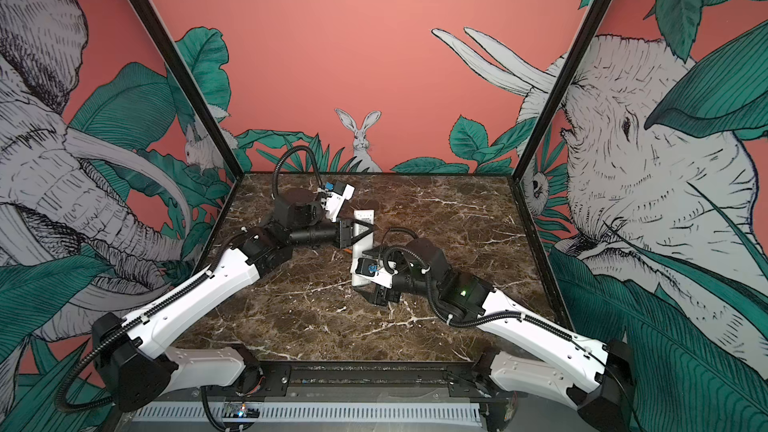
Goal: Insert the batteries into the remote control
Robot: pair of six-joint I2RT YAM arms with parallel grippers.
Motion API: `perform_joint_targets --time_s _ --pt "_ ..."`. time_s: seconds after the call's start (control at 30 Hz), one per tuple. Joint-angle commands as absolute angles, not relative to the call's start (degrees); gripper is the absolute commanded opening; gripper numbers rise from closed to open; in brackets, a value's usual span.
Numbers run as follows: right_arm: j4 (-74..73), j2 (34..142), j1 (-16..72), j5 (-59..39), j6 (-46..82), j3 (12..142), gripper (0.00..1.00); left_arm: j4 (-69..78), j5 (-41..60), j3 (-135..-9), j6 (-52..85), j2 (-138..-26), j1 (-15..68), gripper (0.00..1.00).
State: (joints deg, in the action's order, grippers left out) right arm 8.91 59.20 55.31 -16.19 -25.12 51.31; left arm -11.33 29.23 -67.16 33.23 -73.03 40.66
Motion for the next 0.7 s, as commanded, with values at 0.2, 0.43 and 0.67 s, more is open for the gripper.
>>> perform_joint_targets --time_s 0.2,0.43,0.67 --pt "10.96 60.81 56.49 -14.68 -27.25 51.76 0.83 -6.33 33.22 -67.78 35.77 -69.74 41.14 0.0" --pt "15.1 62.47 56.79 -16.99 -27.94 52.8 0.81 -6.24 33.31 -67.59 35.77 -69.43 41.13 0.0" --pt "17.73 63.63 57.21 -17.65 -28.22 53.24 0.76 -6.56 33.16 -67.58 35.3 -69.5 41.13 0.0"
